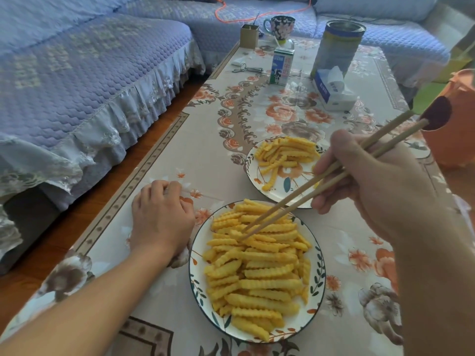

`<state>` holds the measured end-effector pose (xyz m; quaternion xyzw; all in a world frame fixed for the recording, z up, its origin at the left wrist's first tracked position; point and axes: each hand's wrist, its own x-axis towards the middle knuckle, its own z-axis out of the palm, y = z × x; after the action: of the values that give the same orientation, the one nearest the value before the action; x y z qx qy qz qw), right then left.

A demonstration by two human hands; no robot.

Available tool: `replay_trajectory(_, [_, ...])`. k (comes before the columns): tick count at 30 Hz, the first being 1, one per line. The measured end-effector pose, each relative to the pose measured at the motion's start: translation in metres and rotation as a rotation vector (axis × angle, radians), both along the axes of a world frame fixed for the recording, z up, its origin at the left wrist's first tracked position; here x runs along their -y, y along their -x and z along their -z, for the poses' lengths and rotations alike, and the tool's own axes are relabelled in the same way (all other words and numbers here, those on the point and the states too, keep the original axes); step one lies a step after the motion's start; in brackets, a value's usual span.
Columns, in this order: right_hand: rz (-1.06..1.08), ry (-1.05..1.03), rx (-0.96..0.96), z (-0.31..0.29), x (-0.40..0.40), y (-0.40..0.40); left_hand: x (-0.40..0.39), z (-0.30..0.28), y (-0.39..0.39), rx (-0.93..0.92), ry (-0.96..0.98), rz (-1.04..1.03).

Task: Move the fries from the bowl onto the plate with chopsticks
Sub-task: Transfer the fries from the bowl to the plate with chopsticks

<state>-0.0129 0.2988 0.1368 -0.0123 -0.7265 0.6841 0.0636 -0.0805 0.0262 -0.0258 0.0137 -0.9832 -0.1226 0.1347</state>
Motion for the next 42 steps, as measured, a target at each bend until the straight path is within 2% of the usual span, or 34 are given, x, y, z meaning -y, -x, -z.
replay_trajectory(6, [-0.066,-0.086,-0.02,0.004,0.008,-0.001,0.0,0.0,-0.001,0.003,-0.008,-0.002])
replay_trajectory(10, [0.202,-0.056,-0.126,0.005,-0.012,0.006,0.001,0.0,0.0,0.012,-0.005,0.002])
replay_trajectory(13, [0.388,-0.196,-0.15,0.015,-0.031,0.014,0.001,0.0,0.0,0.005,-0.005,0.003])
replay_trajectory(16, [0.476,-0.273,-0.129,0.023,-0.044,0.017,0.001,0.0,0.0,0.002,-0.007,0.005])
replay_trajectory(22, [0.468,-0.241,-0.098,0.034,-0.04,0.024,0.001,0.002,0.0,-0.011,0.004,0.006])
replay_trajectory(26, [0.542,-0.174,-0.116,0.041,-0.017,0.028,0.001,0.004,0.001,-0.02,0.01,0.006])
replay_trajectory(34, [0.54,-0.477,-0.155,0.056,0.003,0.029,0.001,0.004,0.002,-0.022,0.018,0.012])
replay_trajectory(38, [0.626,-0.387,-0.139,0.032,-0.019,0.02,0.0,0.003,0.002,-0.014,0.003,0.009])
replay_trajectory(42, [0.616,-0.273,-0.165,0.011,-0.039,0.011,0.001,0.003,0.001,-0.017,-0.004,0.003])
